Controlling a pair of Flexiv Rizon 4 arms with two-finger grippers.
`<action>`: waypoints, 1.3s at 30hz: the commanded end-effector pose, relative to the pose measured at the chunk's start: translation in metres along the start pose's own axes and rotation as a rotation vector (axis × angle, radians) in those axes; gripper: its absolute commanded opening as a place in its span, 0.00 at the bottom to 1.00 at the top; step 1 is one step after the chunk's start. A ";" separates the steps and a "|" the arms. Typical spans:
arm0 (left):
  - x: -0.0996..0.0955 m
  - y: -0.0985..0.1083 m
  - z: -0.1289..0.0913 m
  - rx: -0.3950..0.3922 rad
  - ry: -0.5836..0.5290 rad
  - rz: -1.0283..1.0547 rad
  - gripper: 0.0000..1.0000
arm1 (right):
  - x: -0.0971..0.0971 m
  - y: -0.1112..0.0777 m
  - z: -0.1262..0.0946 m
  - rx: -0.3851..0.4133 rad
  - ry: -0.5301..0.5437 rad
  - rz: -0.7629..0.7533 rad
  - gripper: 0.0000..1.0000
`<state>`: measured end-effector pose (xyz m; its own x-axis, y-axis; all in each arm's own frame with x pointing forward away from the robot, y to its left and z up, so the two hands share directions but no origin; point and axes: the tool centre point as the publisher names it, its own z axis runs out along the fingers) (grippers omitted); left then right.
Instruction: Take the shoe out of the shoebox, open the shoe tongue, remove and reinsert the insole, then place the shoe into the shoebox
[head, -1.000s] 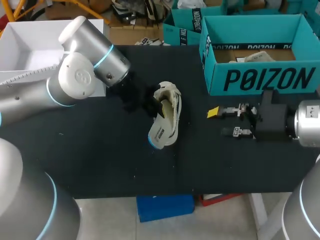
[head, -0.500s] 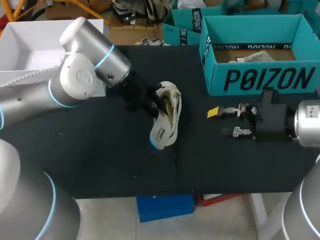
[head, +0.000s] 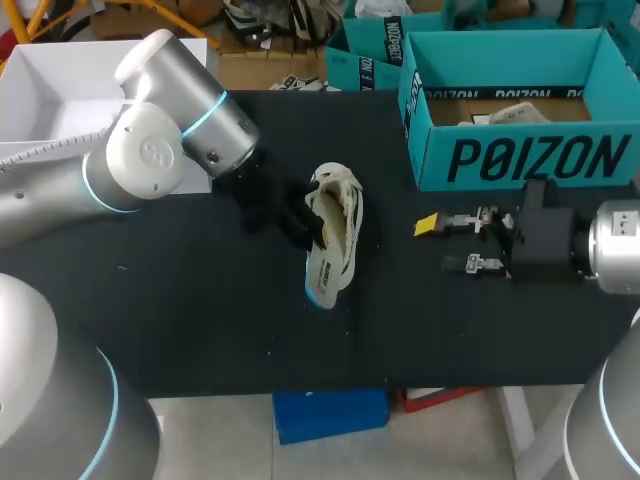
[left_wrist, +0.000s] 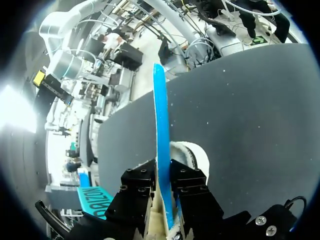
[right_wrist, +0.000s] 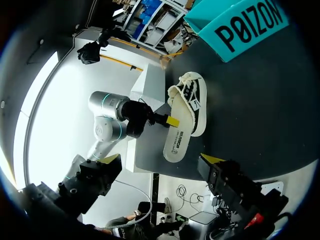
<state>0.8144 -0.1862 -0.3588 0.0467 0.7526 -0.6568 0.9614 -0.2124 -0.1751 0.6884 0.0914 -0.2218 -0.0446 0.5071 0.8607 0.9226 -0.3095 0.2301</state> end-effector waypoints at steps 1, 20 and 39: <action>0.001 -0.008 0.000 0.002 0.017 0.004 0.11 | 0.000 0.000 0.000 0.000 0.000 0.000 1.00; 0.009 0.004 -0.002 0.017 -0.052 -0.024 0.00 | 0.000 0.000 0.000 0.000 0.000 0.000 1.00; -0.007 0.005 -0.007 0.098 -0.179 -0.046 0.00 | 0.000 0.000 0.000 0.000 0.000 0.000 1.00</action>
<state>0.8225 -0.1905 -0.3489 -0.0475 0.6476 -0.7605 0.9319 -0.2454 -0.2671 0.6884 0.0915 -0.2218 -0.0447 0.5070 0.8608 0.9226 -0.3095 0.2302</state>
